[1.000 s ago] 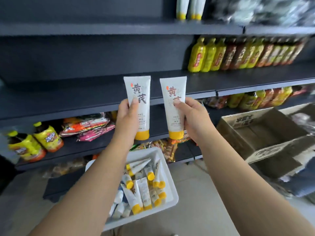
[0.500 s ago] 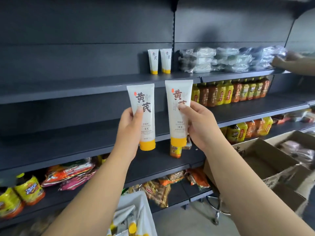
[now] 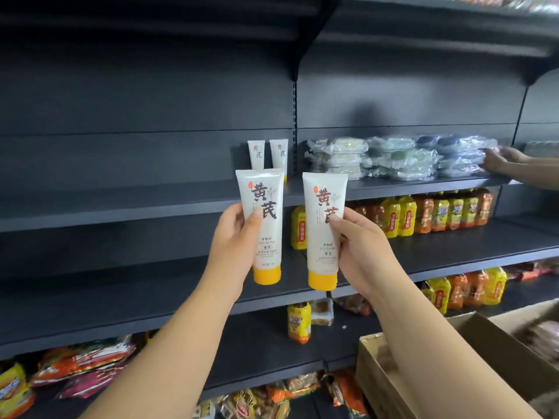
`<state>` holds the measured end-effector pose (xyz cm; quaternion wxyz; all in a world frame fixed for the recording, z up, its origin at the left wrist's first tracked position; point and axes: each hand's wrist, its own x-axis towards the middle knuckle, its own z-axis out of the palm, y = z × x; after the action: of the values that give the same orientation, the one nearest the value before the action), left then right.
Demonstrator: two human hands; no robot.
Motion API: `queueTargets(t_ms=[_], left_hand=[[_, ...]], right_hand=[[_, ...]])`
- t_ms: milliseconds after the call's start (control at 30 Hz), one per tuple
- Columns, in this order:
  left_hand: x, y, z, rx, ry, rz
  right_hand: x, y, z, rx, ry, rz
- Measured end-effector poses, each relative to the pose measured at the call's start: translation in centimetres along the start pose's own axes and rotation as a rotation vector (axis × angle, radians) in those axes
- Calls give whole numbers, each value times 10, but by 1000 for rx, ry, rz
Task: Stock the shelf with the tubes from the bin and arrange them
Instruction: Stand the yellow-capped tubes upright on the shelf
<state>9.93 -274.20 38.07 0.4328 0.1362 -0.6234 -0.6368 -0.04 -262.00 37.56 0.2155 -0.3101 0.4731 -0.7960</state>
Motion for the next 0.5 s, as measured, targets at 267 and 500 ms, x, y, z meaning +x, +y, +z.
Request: queueTargets(t_ms=[267, 500], left_hand=[[70, -27, -2, -29, 112, -49], [179, -56, -3, -35, 107, 10]], right_hand=[[75, 12, -28, -6, 25, -51], [192, 26, -37, -33, 19, -52]])
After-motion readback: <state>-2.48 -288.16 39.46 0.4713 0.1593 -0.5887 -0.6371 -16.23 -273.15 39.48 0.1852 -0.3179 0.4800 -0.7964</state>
